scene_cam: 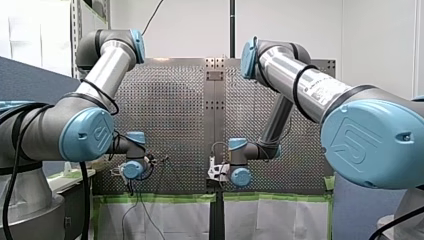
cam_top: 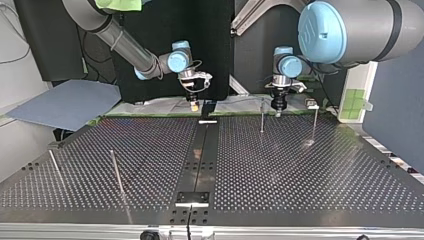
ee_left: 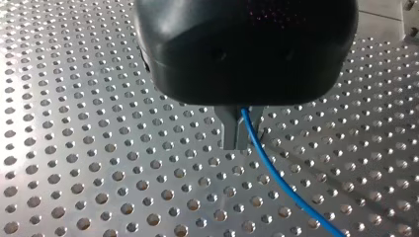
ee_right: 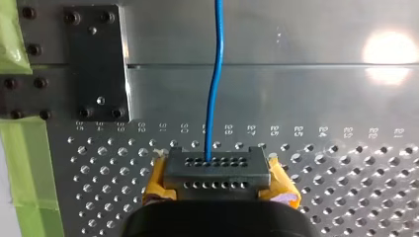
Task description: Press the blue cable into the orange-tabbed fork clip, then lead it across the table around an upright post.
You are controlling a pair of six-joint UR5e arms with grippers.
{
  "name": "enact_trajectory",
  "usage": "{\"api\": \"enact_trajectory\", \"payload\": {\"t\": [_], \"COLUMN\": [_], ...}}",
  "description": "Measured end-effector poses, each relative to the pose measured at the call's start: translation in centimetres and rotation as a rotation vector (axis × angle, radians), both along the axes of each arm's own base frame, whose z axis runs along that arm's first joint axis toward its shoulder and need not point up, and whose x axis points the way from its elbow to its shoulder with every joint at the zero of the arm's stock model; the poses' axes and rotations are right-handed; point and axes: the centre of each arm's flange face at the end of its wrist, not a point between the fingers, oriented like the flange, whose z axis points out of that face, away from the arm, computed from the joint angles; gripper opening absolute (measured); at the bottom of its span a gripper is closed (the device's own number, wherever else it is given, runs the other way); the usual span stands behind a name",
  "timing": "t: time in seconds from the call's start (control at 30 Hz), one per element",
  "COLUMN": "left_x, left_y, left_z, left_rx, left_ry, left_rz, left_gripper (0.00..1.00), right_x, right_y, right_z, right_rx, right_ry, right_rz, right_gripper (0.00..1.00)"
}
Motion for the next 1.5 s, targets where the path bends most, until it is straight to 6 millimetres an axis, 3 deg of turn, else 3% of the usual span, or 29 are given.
{"api": "enact_trajectory", "payload": {"t": [0.23, 0.97, 1.5], "left_x": [1.0, 2.1, 2.6], "left_y": [0.6, 1.2, 2.0], "left_z": [0.3, 0.8, 0.8], "left_rx": [-0.004, 0.007, 0.018], "left_ry": [-0.004, -0.014, 0.016], "left_rz": [0.005, 0.016, 0.049], "left_gripper": [0.00, 0.00, 0.00], "right_x": [-0.2, 1.4, -0.9], "right_y": [-1.3, -7.4, -10.0], "right_z": [-1.0, 3.8, 4.2], "right_rx": [0.023, -0.010, -0.015], "right_ry": [0.015, -0.002, -0.009], "right_rz": [-0.019, -0.048, -0.112], "right_gripper": [0.00, 0.00, 0.00]}}
